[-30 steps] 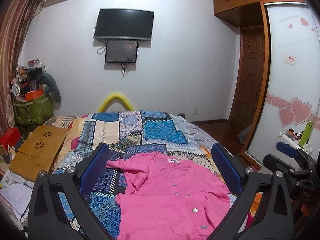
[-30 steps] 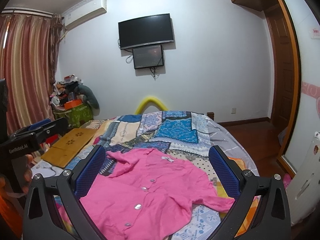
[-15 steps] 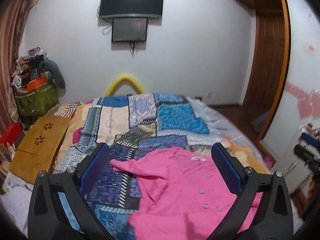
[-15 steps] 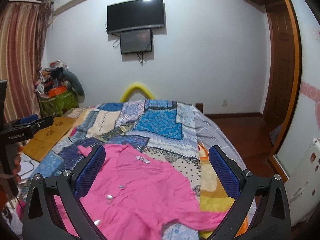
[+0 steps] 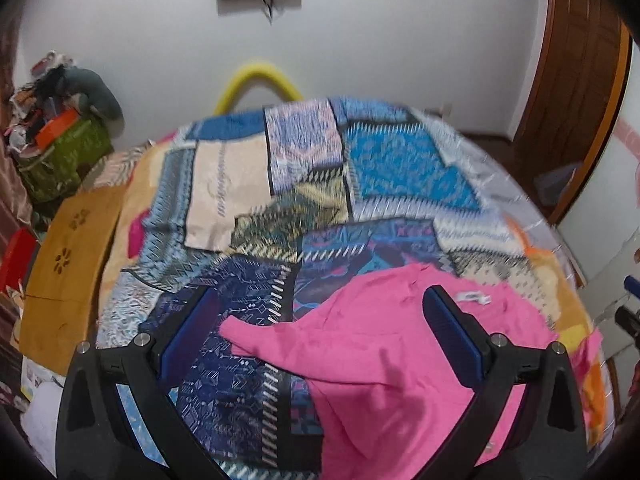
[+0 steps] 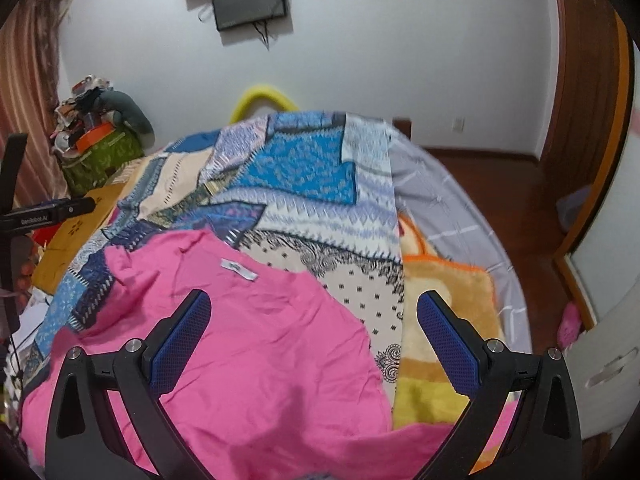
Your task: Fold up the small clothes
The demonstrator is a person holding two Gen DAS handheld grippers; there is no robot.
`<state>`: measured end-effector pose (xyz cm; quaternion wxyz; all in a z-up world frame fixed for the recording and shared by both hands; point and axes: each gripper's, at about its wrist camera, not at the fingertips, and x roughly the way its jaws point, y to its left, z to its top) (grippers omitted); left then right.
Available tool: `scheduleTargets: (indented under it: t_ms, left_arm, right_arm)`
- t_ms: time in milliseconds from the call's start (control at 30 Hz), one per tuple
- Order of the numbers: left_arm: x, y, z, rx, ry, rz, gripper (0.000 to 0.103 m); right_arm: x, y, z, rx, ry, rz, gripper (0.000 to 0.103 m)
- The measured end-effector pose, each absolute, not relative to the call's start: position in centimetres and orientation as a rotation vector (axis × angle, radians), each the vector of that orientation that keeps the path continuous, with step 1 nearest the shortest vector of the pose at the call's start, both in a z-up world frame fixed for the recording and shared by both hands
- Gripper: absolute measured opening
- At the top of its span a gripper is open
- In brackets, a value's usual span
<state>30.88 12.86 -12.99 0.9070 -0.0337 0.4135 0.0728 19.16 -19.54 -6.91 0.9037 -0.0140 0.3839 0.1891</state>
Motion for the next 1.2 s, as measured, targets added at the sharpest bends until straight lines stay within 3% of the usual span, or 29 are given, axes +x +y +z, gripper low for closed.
scheduleTargets:
  t_ms: [200, 400, 467, 633, 700, 767, 833, 867, 900, 1200]
  left_arm:
    - [34.9, 12.9, -18.2, -0.005, 0.997, 0.136, 0.103]
    - [37.3, 12.9, -21.8, -0.035, 1.107, 0.078, 0.089]
    - [37.8, 12.8, -22.4, -0.047, 1.126, 0.065, 0.078]
    - [38.6, 12.8, -23.5, -0.106, 1.159, 0.021, 0.055]
    - [38.6, 12.6, -23.3, -0.102, 1.142, 0.001, 0.04]
    - [38.6, 12.3, -23.1, -0.096, 1.142, -0.014, 0.017]
    - [38.6, 12.0, -23.0, -0.09, 1.145, -0.023, 0.009]
    - [38.6, 11.8, -22.9, -0.076, 1.142, -0.017, 0.008]
    - [38.5, 11.8, -22.8, -0.065, 1.136, -0.012, 0.007]
    - [36.7, 15.0, -18.3, -0.058, 1.017, 0.077, 0.006]
  right_arm:
    - [23.3, -19.9, -10.5, 0.016, 0.93, 0.414, 0.095]
    - [26.7, -20.1, -15.7, 0.079, 1.101, 0.433, 0.082]
    - [27.6, -20.0, -17.1, 0.091, 1.148, 0.437, 0.073]
    - [27.9, -19.3, -19.2, 0.075, 1.207, 0.447, 0.063]
    - [27.7, -18.8, -19.2, 0.053, 1.194, 0.459, 0.057]
    - [27.4, -18.5, -19.2, 0.052, 1.185, 0.483, 0.041]
    - [27.3, -18.2, -19.1, 0.067, 1.187, 0.504, 0.025]
    - [27.4, -18.1, -19.1, 0.07, 1.188, 0.512, 0.011]
    - [27.4, -17.9, -19.1, 0.073, 1.191, 0.521, 0.007]
    - [28.4, -15.9, -14.7, -0.002, 1.069, 0.52, 0.006]
